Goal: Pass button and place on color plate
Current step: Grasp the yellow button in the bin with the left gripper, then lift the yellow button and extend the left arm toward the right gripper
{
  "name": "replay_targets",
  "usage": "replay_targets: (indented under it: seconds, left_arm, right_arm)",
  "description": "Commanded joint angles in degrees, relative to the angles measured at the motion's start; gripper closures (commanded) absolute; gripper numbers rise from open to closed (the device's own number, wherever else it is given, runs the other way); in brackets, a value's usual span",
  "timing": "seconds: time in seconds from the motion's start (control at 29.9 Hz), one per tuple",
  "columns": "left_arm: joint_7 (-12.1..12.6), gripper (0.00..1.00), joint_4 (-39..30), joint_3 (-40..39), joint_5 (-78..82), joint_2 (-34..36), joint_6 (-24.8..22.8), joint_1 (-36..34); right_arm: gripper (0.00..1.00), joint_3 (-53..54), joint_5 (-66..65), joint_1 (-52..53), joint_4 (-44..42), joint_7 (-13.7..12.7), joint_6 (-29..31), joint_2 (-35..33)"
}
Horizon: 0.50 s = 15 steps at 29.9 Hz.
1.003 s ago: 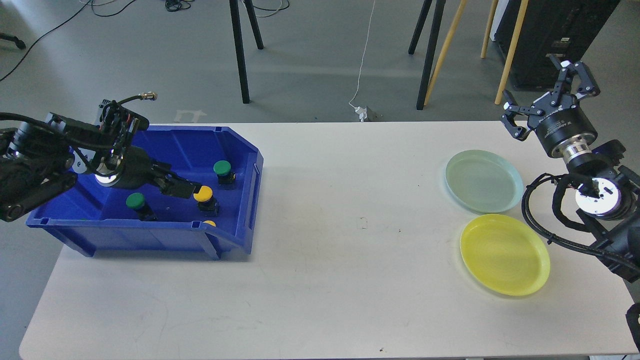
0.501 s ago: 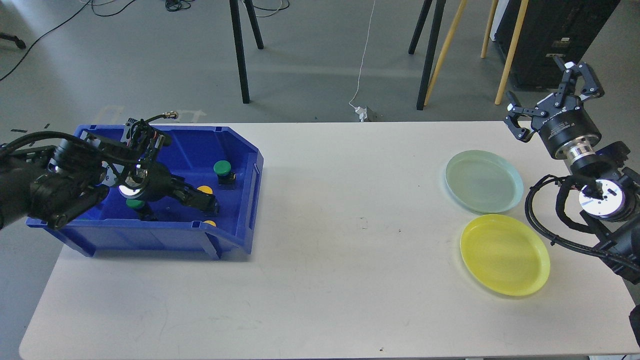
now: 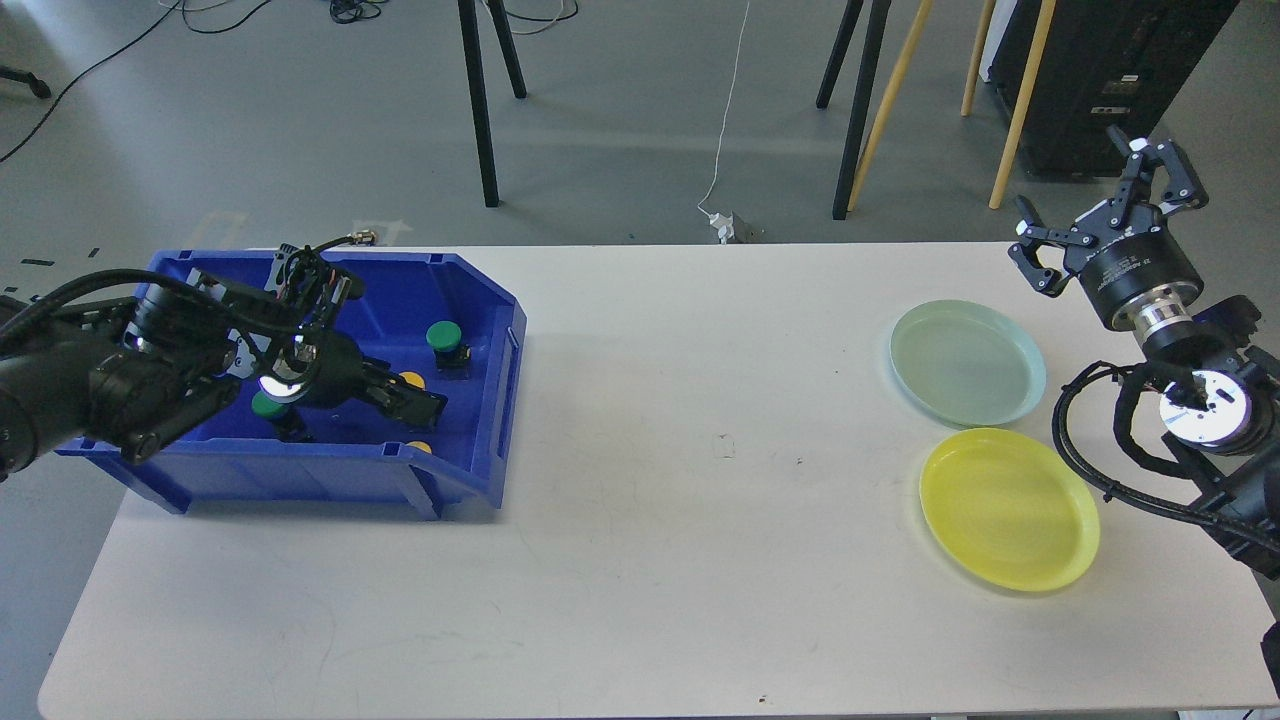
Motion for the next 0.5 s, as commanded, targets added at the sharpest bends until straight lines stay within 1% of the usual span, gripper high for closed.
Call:
replay_targets:
  seconds: [0.0,0.13,0.17,0.23,0.3,0.37,0.4,0.47]
  left_arm:
    - [0.00,0.44,0.07,0.03,0.21,0.01,0.09,0.14]
    - [0.00,0.83,0.07,0.20,0.39,0.10,0.18,0.32]
    - [0.00,0.88,0.07,0.20,0.39,0.10,0.26,0.31]
    - [0.00,0.92,-0.02,0.12,0.30,0.10,1.40,0.40]
    - [0.00,0.94,-0.11,0.12,0.21,0.10,2.28,0.23]
    - [0.00,0.94,-1.15,-0.23,0.21,0.88,2.02,-0.30]
    - [0.00,0.94,-2.29,-0.58,0.13,1.59,1.76,-0.65]
    - [0.00,0.94,-8.07,-0.94,-0.14,6.75,1.58,-1.79]
  right_arm:
    - [0.00,0.00,0.00,-0.23,0.00,0.00,0.00,-0.07]
    - [0.00,0.00,0.00,-0.40,0.00,0.00,0.00,-0.07]
    - [0.00,0.00,0.00,-0.40,0.00,0.00,0.00,-0.16]
    - [0.00,0.17,0.00,-0.66,0.00,0.09,0.00,-0.07]
    - [0.00,0.17,0.00,-0.75,0.00,0.09,0.00,-0.07]
    - [0.00,0.17,0.00,-0.84,-0.09,0.09,0.00,-0.07]
    - [0.00,0.17,0.00,-0.84,-0.09,0.09,0.00,-0.07]
    - [0.00,0.61,0.00,-0.93,-0.09,0.09,0.00,-0.07]
